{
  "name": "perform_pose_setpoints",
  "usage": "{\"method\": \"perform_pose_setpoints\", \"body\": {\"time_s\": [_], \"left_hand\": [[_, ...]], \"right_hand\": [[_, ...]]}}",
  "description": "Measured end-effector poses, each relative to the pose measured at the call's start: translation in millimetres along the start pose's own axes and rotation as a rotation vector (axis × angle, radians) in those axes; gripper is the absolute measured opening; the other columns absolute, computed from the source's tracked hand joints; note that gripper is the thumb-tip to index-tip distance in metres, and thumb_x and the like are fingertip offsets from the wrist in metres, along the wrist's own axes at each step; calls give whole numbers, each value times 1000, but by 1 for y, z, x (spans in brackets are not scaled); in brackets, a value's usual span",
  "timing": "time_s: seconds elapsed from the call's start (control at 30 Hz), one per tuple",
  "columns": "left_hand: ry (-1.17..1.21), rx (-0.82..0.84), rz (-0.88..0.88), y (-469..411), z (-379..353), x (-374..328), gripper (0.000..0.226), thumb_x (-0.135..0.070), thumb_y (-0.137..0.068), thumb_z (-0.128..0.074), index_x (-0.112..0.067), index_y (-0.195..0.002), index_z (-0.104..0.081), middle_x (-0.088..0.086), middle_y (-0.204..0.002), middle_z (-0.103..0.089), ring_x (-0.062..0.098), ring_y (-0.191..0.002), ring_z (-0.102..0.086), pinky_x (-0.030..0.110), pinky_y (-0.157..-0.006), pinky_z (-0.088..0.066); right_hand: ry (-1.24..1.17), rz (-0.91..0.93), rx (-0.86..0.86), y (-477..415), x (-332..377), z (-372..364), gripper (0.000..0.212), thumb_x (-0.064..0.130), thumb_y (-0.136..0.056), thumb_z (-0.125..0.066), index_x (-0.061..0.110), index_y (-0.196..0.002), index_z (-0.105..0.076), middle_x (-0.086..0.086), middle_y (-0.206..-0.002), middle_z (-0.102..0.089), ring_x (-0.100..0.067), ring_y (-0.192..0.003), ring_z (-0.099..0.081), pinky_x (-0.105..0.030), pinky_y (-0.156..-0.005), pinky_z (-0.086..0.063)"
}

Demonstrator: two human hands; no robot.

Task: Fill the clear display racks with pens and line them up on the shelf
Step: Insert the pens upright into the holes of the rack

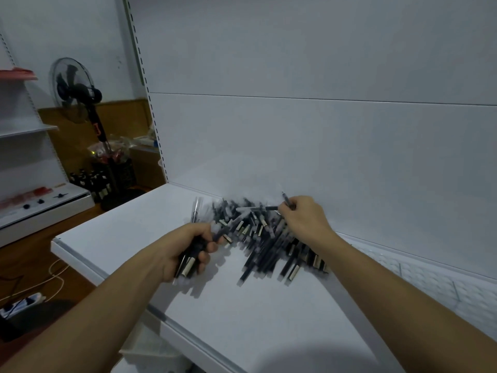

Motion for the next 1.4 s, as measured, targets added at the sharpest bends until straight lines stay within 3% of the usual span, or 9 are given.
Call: {"method": "perform_pose_setpoints", "body": {"time_s": [0.1,0.3,0.53,0.73,0.87,1.03,1.13,1.23,1.4], "left_hand": [[6,30,-10,3,-8,-3,10,-11,-81,-53,-8,-89,-60,2,-65,-50,12,-40,-43,21,-43,-41],[-15,150,-133,4,-61,-14,22,-32,-85,-72,-14,-77,-64,3,-62,-54,14,-42,-46,25,-45,-40],[226,328,-330,-1,-168,-21,26,-8,-87,-65,4,-110,-65,16,-80,-70,27,-64,-69,31,-52,-56],[378,392,-456,-19,-236,-10,9,-1,-87,-66,-4,-96,-66,14,-89,-67,26,-67,-67,37,-65,-58],[354,390,-539,-20,-260,-2,36,-14,-82,-73,4,-113,-65,17,-104,-71,19,-66,-60,33,-65,-56],[356,337,-566,-23,-252,-5,29,-17,-79,-72,-4,-105,-67,9,-88,-72,14,-60,-58,28,-60,-55],[276,262,-655,-22,-233,-15,26,-18,-78,-72,-7,-102,-67,7,-83,-71,16,-65,-62,31,-65,-57],[79,146,-746,-19,-210,-25,24,-24,-77,-74,-12,-98,-70,4,-85,-75,19,-81,-70,31,-72,-58],[-142,41,-803,-12,-211,-24,11,-21,-86,-75,-19,-95,-68,-8,-82,-76,2,-78,-72,13,-60,-53]], "right_hand": [[-109,40,-159,2,0,25,21,22,-107,-52,12,-94,-67,-1,-66,-57,-14,-51,-51,-14,-39,-36],[-491,-96,-341,27,-36,76,25,27,-103,-60,10,-92,-75,-2,-73,-64,-13,-51,-45,-29,-50,-40],[-1180,-262,-253,78,-88,142,11,3,-99,-54,1,-98,-65,-11,-77,-69,-6,-39,-27,-16,-33,-25],[-1030,-218,-336,120,-113,149,4,-3,-96,-58,0,-98,-60,-20,-93,-76,-5,-37,-27,-17,-33,-24],[-744,-138,-408,139,-105,126,4,-2,-94,-66,0,-97,-65,-14,-85,-78,-1,-38,-46,-11,-40,-35],[-337,36,-379,139,-95,117,8,15,-93,-71,21,-88,-73,6,-76,-77,-7,-70,-70,-13,-59,-47],[-256,30,-408,140,-104,122,15,35,-100,-58,31,-92,-70,7,-76,-68,-9,-62,-59,-24,-53,-44],[-590,-73,-328,139,-119,125,31,13,-105,-41,24,-100,-70,-11,-73,-50,-13,-50,-31,-26,-47,-23],[-533,-48,-248,139,-119,134,35,19,-111,-36,36,-128,-63,-5,-67,-46,-12,-51,-32,-26,-46,-26]]}}
Point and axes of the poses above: each hand's wrist, its own y-axis away from the middle knuckle, its own z-axis out of the back of the hand, x = y × z, the point moved 6 cm from there along -y, towards the middle knuckle
